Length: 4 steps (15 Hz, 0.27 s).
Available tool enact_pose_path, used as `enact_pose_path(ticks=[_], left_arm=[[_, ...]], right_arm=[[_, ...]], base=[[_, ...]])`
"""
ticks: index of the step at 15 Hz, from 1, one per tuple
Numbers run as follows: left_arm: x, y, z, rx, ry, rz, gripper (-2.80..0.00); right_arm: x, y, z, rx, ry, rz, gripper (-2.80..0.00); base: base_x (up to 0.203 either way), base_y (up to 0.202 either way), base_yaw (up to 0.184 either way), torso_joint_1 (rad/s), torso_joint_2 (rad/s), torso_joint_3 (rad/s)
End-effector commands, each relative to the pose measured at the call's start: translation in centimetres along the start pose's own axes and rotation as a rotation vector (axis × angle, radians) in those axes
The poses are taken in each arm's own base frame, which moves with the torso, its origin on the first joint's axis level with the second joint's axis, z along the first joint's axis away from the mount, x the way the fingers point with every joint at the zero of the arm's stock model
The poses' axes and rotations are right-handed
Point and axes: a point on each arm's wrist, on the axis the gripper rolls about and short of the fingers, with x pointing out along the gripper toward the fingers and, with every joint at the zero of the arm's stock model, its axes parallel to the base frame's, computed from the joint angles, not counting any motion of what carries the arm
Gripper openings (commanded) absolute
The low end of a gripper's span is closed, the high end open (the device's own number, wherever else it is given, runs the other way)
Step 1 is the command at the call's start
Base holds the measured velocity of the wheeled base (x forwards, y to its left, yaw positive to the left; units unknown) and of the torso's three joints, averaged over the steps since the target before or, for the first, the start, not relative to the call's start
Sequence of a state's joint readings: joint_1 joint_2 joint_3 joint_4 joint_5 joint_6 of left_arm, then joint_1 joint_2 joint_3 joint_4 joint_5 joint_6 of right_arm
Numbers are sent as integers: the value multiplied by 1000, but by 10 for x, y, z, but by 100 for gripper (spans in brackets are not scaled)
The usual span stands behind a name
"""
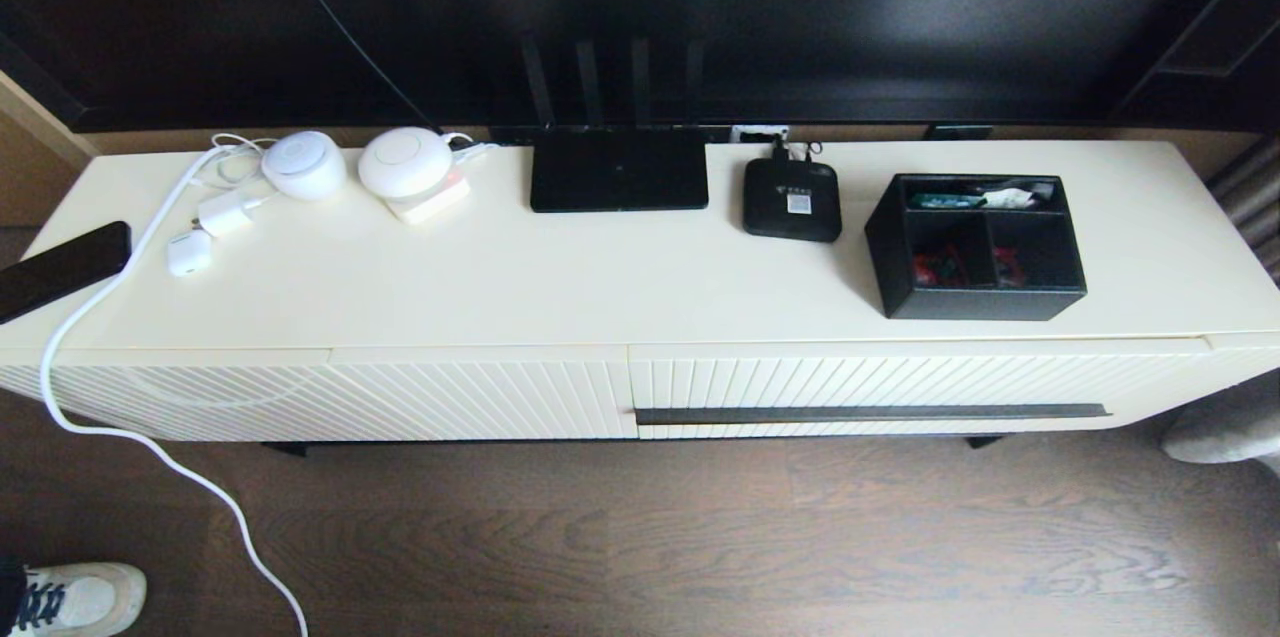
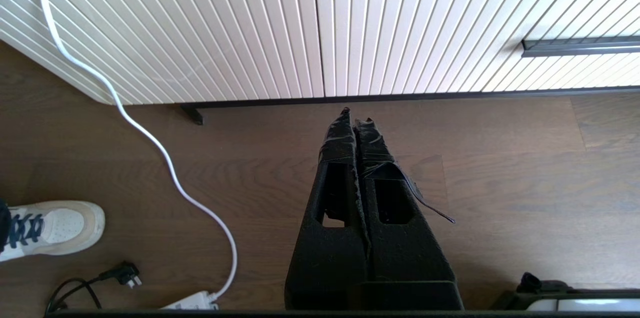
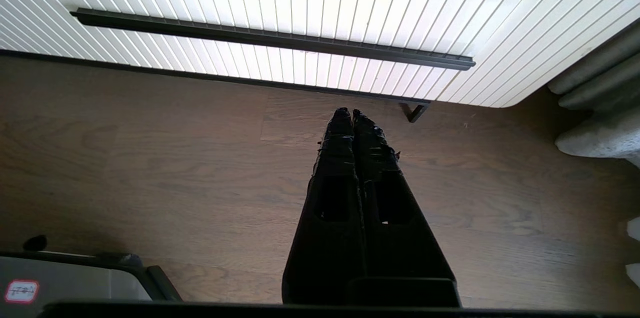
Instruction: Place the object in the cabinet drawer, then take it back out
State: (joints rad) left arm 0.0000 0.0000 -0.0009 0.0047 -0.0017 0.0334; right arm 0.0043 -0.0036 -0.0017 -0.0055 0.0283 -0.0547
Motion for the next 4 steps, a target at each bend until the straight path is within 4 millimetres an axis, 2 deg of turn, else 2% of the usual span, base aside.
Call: enact_pose_path(ticks=[1, 4], left_arm=[[0, 0, 0, 0, 2, 0, -280], [0, 0, 0, 0, 1, 0, -280]], right_arm=[[0, 0, 0, 4, 3, 1, -280], [0, 0, 0, 4, 3, 1, -280]], base=[[0, 0, 0, 0, 0, 0], [0, 0, 0, 0, 0, 0]])
